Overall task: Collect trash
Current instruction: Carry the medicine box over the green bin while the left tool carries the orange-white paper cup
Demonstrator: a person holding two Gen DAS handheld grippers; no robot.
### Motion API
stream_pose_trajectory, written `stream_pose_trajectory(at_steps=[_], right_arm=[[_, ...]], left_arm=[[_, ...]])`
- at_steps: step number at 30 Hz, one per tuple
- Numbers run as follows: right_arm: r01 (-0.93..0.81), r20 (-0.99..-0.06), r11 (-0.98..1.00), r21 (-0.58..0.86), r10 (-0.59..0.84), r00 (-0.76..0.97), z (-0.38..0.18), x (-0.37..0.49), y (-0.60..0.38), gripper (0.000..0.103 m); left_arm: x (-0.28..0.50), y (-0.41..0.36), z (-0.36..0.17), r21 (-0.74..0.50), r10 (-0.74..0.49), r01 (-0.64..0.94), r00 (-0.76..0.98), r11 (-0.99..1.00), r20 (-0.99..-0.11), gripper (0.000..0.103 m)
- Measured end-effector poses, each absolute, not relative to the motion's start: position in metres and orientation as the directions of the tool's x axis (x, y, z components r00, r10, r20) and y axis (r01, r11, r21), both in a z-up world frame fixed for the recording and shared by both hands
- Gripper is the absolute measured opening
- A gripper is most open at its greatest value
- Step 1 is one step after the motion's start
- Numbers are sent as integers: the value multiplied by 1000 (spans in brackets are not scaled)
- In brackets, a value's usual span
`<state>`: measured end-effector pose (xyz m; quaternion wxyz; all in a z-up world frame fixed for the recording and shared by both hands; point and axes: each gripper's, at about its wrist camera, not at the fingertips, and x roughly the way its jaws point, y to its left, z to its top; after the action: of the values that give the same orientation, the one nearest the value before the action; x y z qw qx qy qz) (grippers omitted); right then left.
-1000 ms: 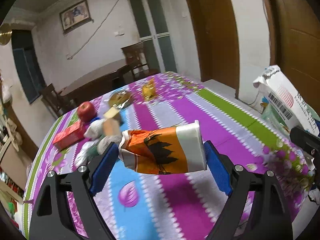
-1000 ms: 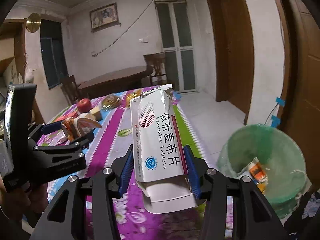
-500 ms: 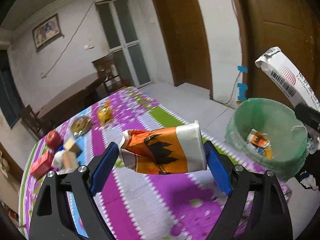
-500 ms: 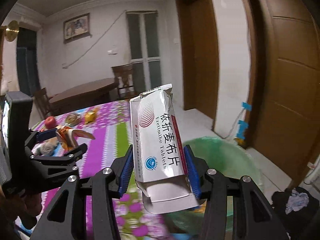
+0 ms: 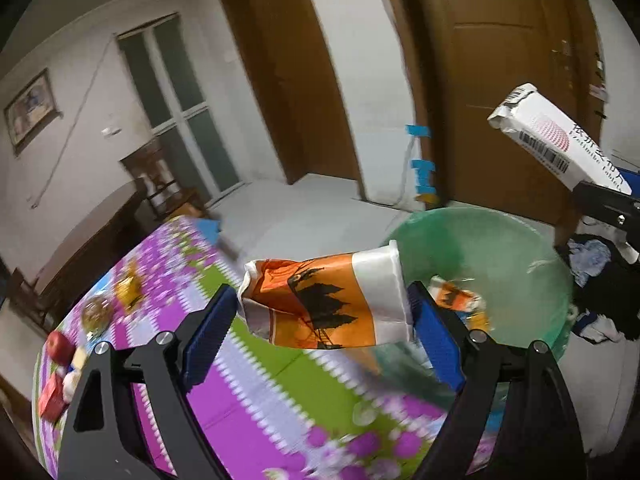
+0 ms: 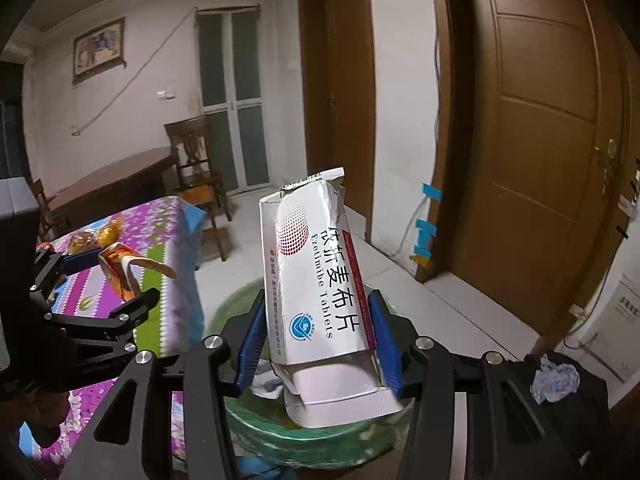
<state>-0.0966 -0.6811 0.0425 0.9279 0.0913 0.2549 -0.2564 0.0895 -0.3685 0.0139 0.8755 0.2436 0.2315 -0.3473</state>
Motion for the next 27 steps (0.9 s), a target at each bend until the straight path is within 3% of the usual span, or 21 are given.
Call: stream_pose_trajectory(at_steps=[12,27], right_arm=[[554,-644,827,100,-370,669,25,-92,-733,51],[547,-718,816,188,-266,643,0,-65,-752,51]], left_arm=[[102,-427,-9,158,-584,884,415,439,-698,83],[91,-445,-22,173,-576,904,387,391,-720,83]])
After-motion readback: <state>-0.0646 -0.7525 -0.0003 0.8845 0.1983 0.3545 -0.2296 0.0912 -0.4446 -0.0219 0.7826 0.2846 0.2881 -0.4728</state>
